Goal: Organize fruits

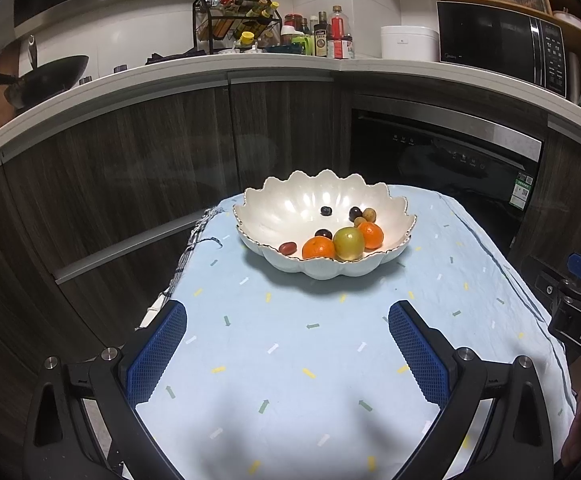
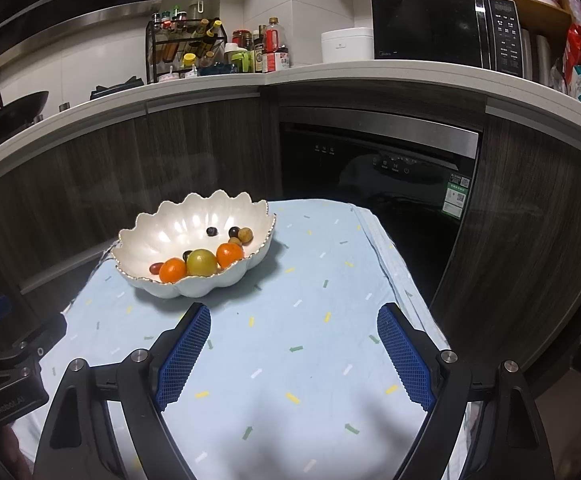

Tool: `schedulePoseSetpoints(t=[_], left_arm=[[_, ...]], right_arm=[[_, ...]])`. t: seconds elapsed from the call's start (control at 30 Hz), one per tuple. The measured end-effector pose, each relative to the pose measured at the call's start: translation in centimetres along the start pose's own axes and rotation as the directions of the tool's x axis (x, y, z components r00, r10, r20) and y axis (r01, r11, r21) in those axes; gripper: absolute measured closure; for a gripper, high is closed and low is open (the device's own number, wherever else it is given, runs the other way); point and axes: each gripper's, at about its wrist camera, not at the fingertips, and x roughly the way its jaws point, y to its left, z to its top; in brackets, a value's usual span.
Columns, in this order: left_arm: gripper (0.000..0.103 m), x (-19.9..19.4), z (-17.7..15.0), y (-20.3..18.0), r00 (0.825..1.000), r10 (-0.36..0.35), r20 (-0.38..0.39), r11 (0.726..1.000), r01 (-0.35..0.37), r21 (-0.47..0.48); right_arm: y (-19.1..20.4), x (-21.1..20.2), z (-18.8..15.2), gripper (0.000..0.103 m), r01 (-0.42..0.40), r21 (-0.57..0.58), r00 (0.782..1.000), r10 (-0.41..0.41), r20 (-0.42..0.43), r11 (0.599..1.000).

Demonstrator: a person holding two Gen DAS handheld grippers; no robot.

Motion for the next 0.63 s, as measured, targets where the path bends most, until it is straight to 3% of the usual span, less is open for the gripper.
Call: schedulePoseSetpoints(t=[0.53, 0.63], left_arm=[[0.000, -0.50, 0.30, 0.31, 1.000, 0.009, 0.030, 1.000, -0.008, -0.009], [0.000, -0.18, 0.32, 0.16, 1.000, -0.010, 0.003, 1.000, 0.010, -0.002]], right_arm=[[-0.34, -0.01, 0.00, 0.016, 0.007, 0.006, 1.000, -0.007, -0.001, 1.000], [-0.52, 0.04, 0.08, 0.016, 0.008, 0.009, 1.000, -0.008, -0.002, 1.000]])
